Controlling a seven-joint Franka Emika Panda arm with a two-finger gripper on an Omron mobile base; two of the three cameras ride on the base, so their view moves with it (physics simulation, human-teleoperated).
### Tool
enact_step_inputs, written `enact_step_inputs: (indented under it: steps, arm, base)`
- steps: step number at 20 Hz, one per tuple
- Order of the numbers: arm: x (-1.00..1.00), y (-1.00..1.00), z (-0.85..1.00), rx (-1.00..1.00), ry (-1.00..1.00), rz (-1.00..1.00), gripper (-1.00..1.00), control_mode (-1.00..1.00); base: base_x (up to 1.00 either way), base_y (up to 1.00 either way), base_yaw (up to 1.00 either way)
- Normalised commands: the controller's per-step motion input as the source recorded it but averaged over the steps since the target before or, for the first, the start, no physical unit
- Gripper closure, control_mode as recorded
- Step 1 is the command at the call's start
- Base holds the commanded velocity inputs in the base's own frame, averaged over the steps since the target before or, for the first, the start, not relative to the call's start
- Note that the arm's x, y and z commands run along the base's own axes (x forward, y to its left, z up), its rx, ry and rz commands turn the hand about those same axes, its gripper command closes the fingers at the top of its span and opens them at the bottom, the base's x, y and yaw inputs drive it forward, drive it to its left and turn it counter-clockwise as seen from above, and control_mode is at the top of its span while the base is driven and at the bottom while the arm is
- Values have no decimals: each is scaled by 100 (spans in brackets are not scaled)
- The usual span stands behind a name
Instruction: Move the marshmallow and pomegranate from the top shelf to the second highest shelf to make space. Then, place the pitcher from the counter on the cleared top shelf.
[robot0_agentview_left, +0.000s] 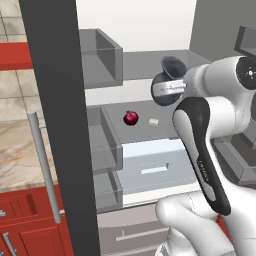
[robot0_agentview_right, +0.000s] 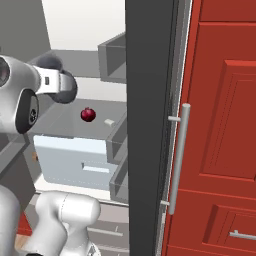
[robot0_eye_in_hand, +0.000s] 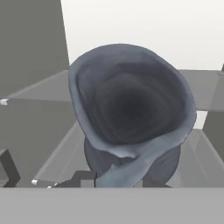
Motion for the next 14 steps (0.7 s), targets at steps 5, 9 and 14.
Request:
enact_step_inputs:
  steps: [5, 9, 14]
  arm:
    - [0, -9, 36, 0, 0, -7, 100, -100]
    - [1, -9, 28, 0, -2, -8, 100, -100]
    - [11, -13, 12, 0, -9, -8, 100, -100]
  base:
    - [0, 0, 0]
    - [0, 0, 0]
    - [0, 0, 0]
